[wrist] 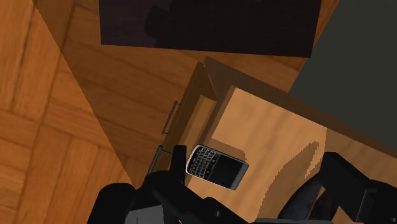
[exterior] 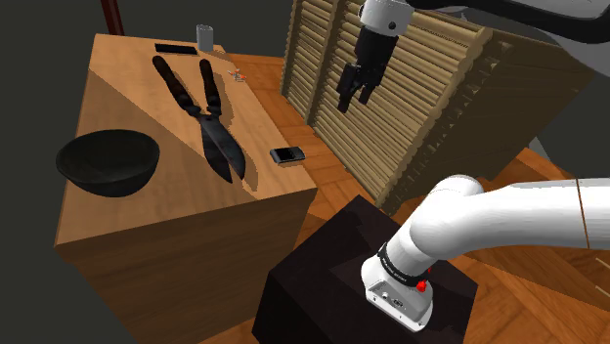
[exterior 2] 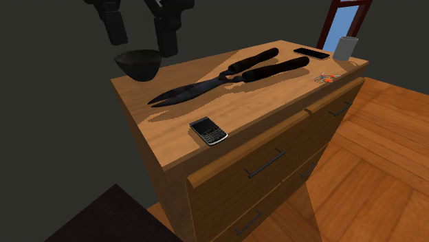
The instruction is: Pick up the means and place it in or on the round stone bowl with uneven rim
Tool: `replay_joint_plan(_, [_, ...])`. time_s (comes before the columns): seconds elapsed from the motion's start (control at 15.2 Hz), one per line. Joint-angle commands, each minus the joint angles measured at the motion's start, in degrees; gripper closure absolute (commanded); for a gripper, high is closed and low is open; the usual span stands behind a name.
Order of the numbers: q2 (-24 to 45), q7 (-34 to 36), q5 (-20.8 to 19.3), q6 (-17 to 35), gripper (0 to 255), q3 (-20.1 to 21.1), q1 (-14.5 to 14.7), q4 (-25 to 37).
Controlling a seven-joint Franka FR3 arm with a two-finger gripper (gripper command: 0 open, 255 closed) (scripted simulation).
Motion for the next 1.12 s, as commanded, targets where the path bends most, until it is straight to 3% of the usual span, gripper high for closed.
replay_joint_plan(0.0, [0.00, 0.00, 0.00, 0.00, 0, 0.00, 0.00, 0.00])
replay_joint_plan(0.53, [7.91, -23.50, -4.48, 16.30, 0, -7.54, 5.24, -7.81])
replay_joint_plan(1.06, [22.02, -46.64, -5.78, 32.65, 0, -13.93, 10.85, -9.48])
